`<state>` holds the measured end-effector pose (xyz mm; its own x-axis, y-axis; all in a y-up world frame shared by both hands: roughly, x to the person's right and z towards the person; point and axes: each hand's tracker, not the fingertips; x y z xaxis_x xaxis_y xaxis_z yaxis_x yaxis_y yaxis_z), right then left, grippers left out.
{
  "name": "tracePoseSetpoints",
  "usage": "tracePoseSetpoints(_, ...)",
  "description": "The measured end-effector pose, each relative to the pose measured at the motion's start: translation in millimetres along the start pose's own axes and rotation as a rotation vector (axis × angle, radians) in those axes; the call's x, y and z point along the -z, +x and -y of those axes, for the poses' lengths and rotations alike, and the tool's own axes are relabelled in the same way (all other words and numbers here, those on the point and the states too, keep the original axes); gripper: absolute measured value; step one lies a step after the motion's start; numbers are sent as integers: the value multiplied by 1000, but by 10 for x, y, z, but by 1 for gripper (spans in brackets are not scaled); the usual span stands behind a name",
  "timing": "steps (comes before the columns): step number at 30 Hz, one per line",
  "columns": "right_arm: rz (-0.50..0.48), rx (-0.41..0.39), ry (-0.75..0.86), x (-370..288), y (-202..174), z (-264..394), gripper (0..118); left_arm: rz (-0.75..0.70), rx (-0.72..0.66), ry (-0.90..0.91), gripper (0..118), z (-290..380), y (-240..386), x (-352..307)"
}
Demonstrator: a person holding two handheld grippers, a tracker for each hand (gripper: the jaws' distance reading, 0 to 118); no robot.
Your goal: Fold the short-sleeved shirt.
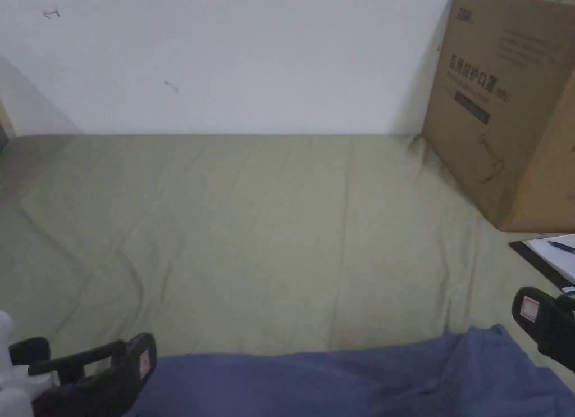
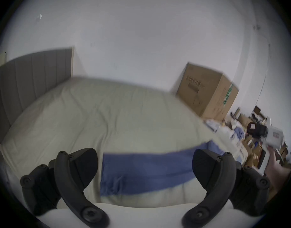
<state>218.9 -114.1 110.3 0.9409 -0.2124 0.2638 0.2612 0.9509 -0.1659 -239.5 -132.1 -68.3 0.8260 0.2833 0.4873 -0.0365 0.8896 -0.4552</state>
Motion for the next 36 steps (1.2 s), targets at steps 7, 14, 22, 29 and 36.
tracePoseSetpoints(7, 125, -194, 353, -240, -908, 331, 0, -175, 252, 425, 0, 82, 658, -351)
tracePoseSetpoints(14, 32, -173, 272, -268, -998, 295, 0, -184, 257, 462, 0, 91, 667, -558)
tracePoseSetpoints(22, -20, -201, 126, -372, -850, 168, 0, 31, -151, -308, 0, -261, -780, 232)
tracePoseSetpoints(29, -10, -251, 8, -188, -867, 287, 0, 282, -606, -604, 91, 510, -1992, 1111)
tracePoseSetpoints(36, -43, -178, -145, 61, -947, 252, 0, 435, -788, -688, 118, 977, -2158, 1670)
